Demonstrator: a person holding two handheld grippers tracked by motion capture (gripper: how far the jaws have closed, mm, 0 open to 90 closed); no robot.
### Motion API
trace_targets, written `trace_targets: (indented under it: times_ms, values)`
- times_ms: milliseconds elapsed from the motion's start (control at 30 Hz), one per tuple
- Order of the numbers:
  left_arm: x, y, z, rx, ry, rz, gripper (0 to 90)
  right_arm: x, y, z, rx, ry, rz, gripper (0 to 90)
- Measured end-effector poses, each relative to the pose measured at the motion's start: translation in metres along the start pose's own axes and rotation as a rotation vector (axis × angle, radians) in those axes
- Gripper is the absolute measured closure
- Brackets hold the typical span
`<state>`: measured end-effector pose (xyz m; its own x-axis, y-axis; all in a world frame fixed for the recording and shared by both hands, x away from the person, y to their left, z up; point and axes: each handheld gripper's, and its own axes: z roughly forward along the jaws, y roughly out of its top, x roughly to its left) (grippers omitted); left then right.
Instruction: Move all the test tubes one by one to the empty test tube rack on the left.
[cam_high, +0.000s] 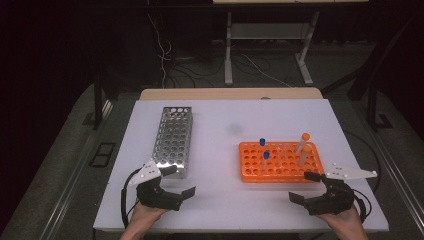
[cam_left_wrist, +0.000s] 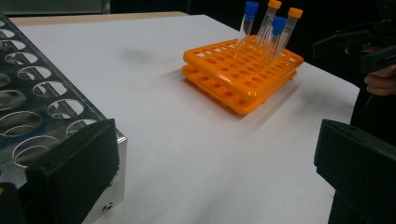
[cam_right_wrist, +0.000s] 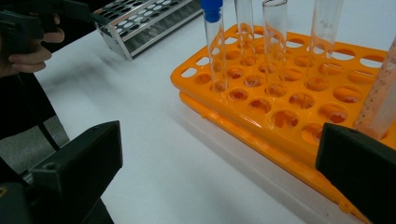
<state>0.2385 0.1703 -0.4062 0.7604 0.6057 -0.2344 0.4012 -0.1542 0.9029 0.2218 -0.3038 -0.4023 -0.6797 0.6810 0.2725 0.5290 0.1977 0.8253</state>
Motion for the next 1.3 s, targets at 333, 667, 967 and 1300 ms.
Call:
trace_targets:
  times_ms: [333, 667, 967, 1300]
  values:
    - [0.000, 0.000, 0.000, -0.003, 0.000, -0.003, 0.0, 0.001, 0.000, 0.001, 0.021, 0.005, 0.001, 0.3]
    - [0.001, -0.001, 0.000, -0.001, 0.006, -0.006, 0.0, 0.004, 0.002, 0.001, 0.040, 0.003, 0.007, 0.3]
    - [0.002, -0.002, -0.001, 0.001, 0.011, -0.008, 0.0, 0.003, 0.008, 0.001, 0.072, -0.013, 0.006, 0.3]
    - [0.002, -0.003, -0.001, 0.003, 0.016, -0.013, 0.0, -0.008, 0.012, -0.009, 0.086, -0.058, 0.014, 0.3]
